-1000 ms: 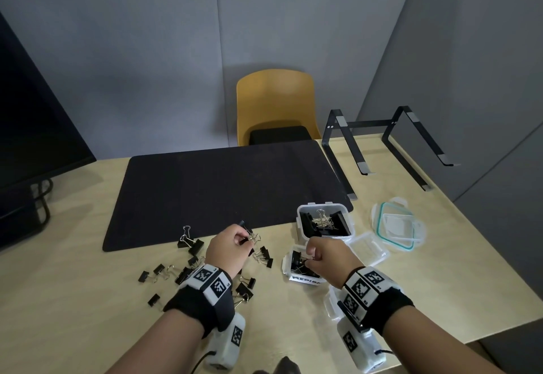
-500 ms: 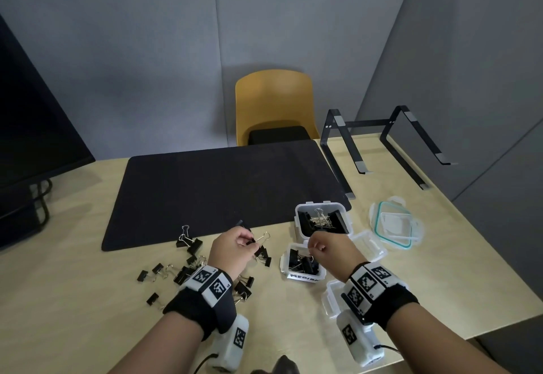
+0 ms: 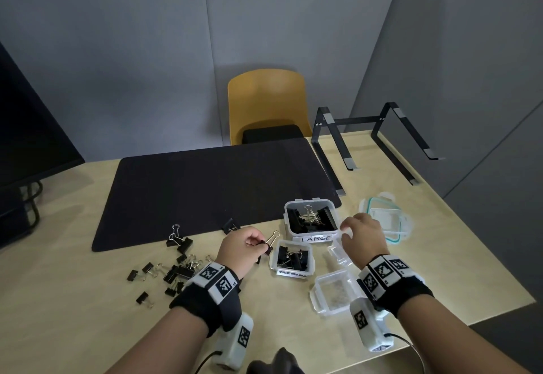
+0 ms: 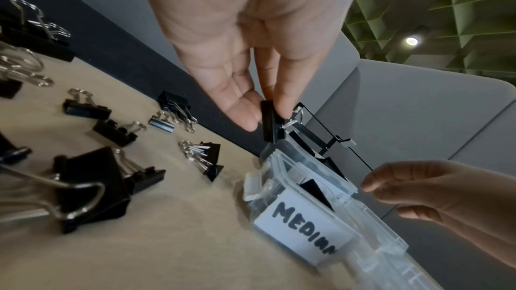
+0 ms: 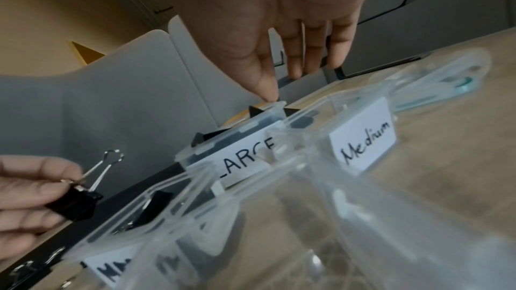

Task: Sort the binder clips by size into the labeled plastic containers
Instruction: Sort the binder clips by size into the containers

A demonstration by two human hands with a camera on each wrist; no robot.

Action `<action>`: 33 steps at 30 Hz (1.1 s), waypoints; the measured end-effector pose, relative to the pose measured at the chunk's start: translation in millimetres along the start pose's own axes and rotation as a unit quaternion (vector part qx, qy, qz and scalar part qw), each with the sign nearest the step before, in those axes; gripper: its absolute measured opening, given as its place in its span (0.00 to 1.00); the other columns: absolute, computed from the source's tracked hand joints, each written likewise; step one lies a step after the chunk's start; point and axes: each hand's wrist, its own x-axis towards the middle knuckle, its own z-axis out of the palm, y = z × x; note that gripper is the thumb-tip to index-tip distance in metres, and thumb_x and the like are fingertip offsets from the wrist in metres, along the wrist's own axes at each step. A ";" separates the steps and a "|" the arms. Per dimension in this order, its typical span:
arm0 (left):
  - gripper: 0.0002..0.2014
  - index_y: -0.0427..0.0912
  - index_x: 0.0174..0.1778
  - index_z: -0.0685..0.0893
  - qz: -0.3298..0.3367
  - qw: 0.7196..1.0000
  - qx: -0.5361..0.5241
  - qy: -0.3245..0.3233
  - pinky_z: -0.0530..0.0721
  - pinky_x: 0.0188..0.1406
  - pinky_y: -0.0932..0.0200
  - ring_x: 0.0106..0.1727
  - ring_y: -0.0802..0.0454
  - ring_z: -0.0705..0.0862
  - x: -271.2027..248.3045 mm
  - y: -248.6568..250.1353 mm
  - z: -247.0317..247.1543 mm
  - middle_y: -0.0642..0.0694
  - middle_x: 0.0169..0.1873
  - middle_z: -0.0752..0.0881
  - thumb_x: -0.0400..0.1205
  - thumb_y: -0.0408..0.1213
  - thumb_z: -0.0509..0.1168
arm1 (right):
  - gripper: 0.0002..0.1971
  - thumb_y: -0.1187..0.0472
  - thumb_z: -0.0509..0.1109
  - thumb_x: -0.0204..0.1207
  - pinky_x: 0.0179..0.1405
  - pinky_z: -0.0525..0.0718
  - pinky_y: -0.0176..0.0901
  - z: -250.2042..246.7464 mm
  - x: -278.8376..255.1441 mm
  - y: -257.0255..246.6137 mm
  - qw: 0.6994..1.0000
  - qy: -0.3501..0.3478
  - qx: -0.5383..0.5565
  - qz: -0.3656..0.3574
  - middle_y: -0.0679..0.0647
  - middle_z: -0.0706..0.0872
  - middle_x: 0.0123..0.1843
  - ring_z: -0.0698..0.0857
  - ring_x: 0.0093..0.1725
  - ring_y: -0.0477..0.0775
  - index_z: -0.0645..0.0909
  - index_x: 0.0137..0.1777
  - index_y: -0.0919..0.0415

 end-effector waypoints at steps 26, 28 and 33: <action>0.04 0.48 0.36 0.85 0.062 0.992 0.092 -0.055 0.84 0.44 0.61 0.39 0.57 0.84 9.4 52.8 72.9 0.56 0.31 0.83 0.73 0.35 0.72 | 0.16 0.68 0.60 0.77 0.56 0.73 0.40 6.0 -6.1 17.3 0.993 -0.114 0.035 0.011 0.56 0.80 0.60 0.79 0.60 0.56 0.80 0.62 0.57; 0.04 0.49 0.37 0.85 0.071 0.989 0.114 -0.063 0.85 0.44 0.60 0.41 0.56 0.85 9.4 56.9 81.4 0.57 0.32 0.84 0.74 0.34 0.70 | 0.16 0.68 0.60 0.77 0.56 0.73 0.39 6.1 -6.6 17.1 0.993 -0.114 0.036 0.012 0.56 0.79 0.60 0.79 0.60 0.55 0.80 0.62 0.56; 0.08 0.47 0.46 0.88 0.098 0.975 0.186 -0.077 0.80 0.46 0.64 0.49 0.54 0.84 11.1 60.4 97.5 0.52 0.46 0.88 0.77 0.35 0.64 | 0.17 0.68 0.60 0.77 0.57 0.74 0.41 6.2 -7.6 17.0 0.993 -0.112 0.039 0.010 0.56 0.79 0.60 0.78 0.61 0.57 0.80 0.62 0.57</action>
